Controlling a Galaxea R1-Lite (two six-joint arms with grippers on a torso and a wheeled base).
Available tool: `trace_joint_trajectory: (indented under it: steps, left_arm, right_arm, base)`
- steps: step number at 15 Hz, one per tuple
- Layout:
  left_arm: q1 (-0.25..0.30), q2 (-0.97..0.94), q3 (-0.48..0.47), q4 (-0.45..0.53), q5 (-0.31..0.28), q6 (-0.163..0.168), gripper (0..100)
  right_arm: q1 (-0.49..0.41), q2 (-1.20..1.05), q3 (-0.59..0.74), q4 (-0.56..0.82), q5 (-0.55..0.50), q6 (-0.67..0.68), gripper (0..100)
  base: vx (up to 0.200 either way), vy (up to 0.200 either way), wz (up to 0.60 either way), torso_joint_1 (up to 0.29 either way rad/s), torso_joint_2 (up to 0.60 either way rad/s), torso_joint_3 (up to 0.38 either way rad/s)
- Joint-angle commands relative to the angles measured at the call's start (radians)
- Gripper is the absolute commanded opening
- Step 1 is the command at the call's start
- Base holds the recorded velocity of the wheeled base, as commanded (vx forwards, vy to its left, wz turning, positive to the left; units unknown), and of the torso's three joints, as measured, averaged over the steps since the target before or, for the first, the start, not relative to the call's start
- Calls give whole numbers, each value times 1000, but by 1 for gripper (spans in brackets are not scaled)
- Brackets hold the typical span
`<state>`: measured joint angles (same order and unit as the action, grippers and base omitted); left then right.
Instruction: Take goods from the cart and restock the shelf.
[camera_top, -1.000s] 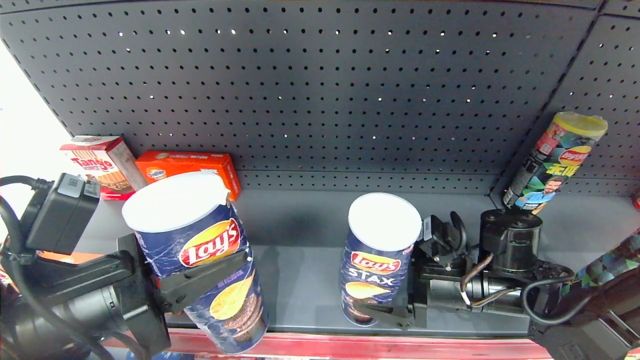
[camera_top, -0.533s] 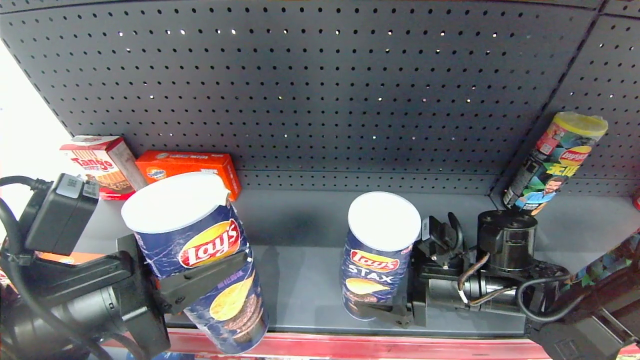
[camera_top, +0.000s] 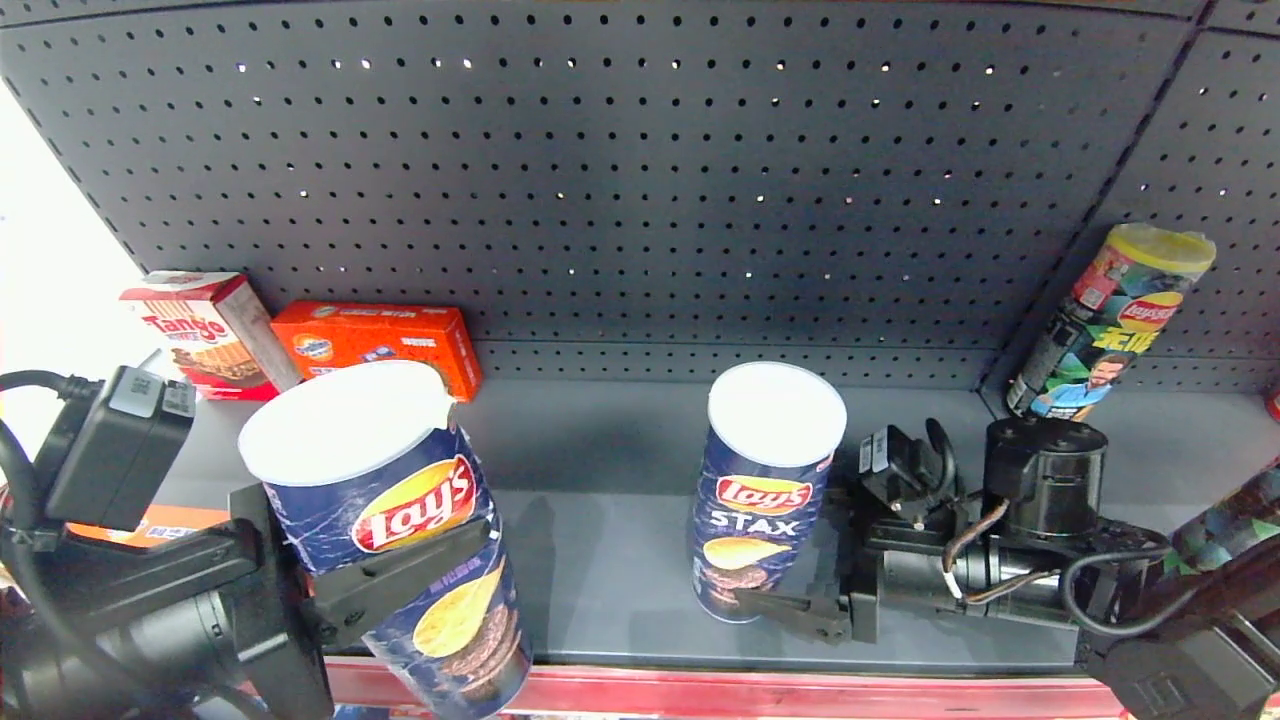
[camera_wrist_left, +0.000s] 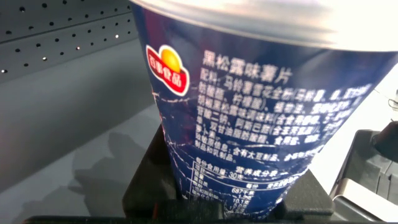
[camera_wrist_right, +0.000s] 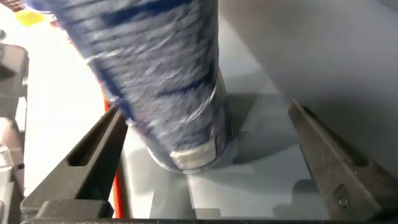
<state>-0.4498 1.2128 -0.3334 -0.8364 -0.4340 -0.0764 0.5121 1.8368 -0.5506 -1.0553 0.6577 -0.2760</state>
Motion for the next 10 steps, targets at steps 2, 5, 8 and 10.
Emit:
trace_joint_trajectory:
  steps: [2, 5, 8, 10]
  left_arm:
    - [0, -6, 2, -1, 0, 0, 0]
    - [0, -6, 1, -1, 0, 0, 0]
    - [0, -6, -3, -1, 0, 0, 0]
    - [0, -13, 1, -1, 0, 0, 0]
  right_arm:
    - [-20, -30, 20, 0, 0, 0, 100]
    - [-1, -68, 32, 0, 2, 0, 100]
    - [43, -176, 55, 12, -29, 1, 100]
    - [39, -258, 71, 20, -61, 6, 100]
  base:
    - [0, 0, 0, 0, 0, 0]
    - [0, 0, 0, 0, 0, 0]
    - [0, 0, 0, 0, 0, 0]
    - [0, 0, 0, 0, 0, 0]
